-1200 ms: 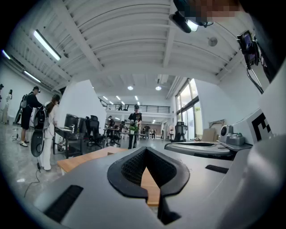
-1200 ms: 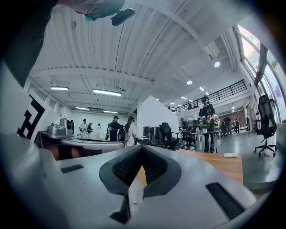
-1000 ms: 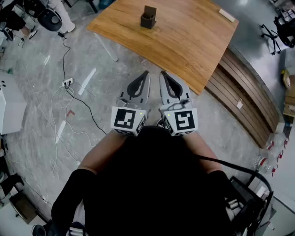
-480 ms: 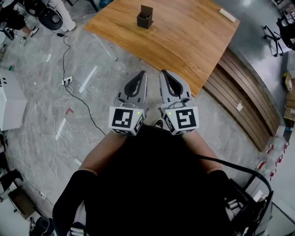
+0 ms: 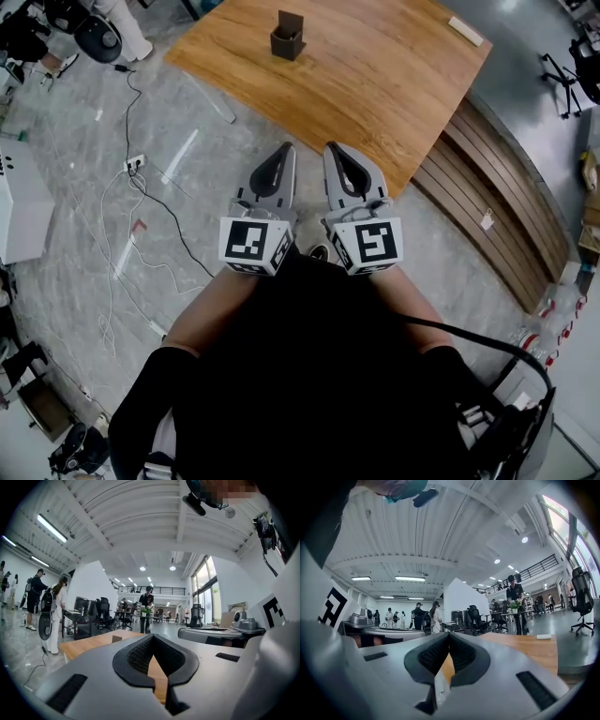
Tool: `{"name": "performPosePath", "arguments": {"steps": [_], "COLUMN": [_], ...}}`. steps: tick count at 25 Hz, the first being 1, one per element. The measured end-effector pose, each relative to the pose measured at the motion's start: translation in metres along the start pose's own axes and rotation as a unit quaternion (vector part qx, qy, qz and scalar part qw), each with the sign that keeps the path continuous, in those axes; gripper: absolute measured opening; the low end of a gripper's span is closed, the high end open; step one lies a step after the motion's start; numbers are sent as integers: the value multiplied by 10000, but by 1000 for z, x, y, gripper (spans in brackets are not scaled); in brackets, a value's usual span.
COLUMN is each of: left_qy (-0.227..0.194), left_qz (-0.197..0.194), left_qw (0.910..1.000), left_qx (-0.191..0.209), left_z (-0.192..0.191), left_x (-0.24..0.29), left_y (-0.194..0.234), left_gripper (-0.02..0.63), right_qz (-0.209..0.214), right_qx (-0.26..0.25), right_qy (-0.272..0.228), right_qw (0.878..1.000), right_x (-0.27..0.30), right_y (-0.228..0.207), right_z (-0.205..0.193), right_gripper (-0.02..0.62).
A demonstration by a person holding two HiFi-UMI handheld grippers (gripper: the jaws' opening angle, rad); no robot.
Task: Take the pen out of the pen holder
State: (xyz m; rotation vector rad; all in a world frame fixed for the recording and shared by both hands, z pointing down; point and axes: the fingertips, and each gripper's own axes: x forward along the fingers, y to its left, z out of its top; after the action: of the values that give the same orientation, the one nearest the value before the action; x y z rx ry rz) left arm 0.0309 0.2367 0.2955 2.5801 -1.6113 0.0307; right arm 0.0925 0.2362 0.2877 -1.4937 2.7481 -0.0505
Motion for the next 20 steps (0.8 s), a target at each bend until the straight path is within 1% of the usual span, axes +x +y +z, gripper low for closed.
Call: {"name": "performPosePath", "arguments": {"steps": [4,8,14,20], "left_qy": [39,120,232,392], "left_qz": [-15,-9,5,-228], "left_qw": [10000,9998,9992,9985], "left_qx": [-64,-186,-315,-302], "left_z": [-7,-15,-22,-22], "left_x": [28,60,123,183], "left_y": [17,45,109,173], "left_gripper": [0,0,0,0], "right_qz": [-75,-100,-195,-338], "right_qx": [-17,-50,31,125], "right_qy": [133,238,440,558], "right_qw": [9999,9997,9988,9978], "right_x": [24,60,139,231], "right_y": [-17,-30,-52,-64], "right_z": [-12,-20,-37,-43], "right_gripper": [14,14,14,14]}}
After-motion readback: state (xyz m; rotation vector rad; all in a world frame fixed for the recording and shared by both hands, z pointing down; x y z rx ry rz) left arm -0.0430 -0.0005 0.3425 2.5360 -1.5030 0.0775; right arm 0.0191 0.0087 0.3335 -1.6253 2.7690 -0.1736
